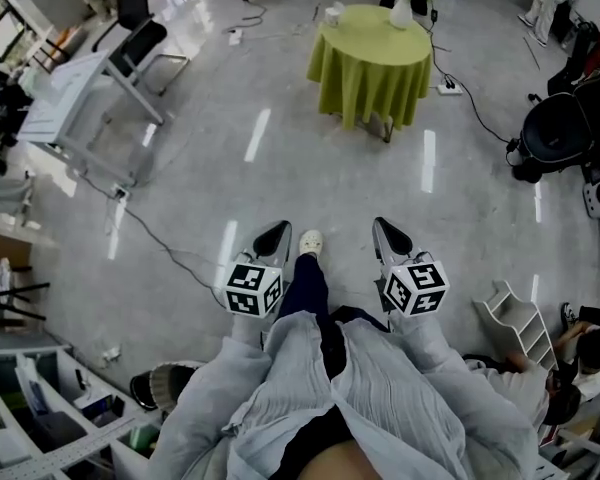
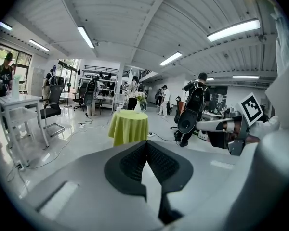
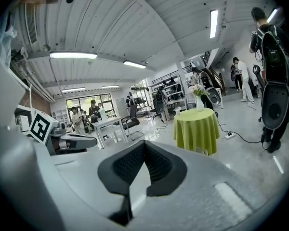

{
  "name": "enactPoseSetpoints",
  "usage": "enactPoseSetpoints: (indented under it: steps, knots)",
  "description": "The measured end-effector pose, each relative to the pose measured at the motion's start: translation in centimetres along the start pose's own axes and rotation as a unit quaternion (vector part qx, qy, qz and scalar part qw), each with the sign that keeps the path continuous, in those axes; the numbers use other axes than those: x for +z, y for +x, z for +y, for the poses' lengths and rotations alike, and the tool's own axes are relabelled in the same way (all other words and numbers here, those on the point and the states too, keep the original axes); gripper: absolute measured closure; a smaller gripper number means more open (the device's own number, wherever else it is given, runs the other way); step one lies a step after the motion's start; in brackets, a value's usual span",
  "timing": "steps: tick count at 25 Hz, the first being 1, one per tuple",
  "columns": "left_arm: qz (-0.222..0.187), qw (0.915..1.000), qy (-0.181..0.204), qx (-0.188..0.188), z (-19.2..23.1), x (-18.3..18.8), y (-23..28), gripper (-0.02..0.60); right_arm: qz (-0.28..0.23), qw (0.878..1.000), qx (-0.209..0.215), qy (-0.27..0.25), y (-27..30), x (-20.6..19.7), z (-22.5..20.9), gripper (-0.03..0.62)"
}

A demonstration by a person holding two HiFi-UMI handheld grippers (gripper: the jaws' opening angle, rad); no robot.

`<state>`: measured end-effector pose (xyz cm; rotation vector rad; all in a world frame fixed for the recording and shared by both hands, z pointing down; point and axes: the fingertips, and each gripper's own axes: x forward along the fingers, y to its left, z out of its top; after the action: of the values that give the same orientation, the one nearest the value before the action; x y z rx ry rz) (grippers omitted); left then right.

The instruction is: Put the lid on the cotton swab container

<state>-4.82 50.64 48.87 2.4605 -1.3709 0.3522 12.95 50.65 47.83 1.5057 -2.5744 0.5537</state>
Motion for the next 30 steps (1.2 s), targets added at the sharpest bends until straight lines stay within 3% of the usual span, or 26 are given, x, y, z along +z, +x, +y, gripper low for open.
enactPoseSetpoints:
  steps: [13, 30]
  knots:
    - [-0.011, 0.9998, 0.006, -0.013, 4.9, 6.0, 9.2, 0.565, 0.004, 1.000, -0.015, -0.001, 9.3, 4.3, -4.3, 0.592]
    - [-0.006, 0.9999, 0.000, -0.014, 14.5, 10.8, 16.8, 0.565, 0.015, 1.000, -0.024, -0.002, 21.1, 9.1, -6.7, 0.592]
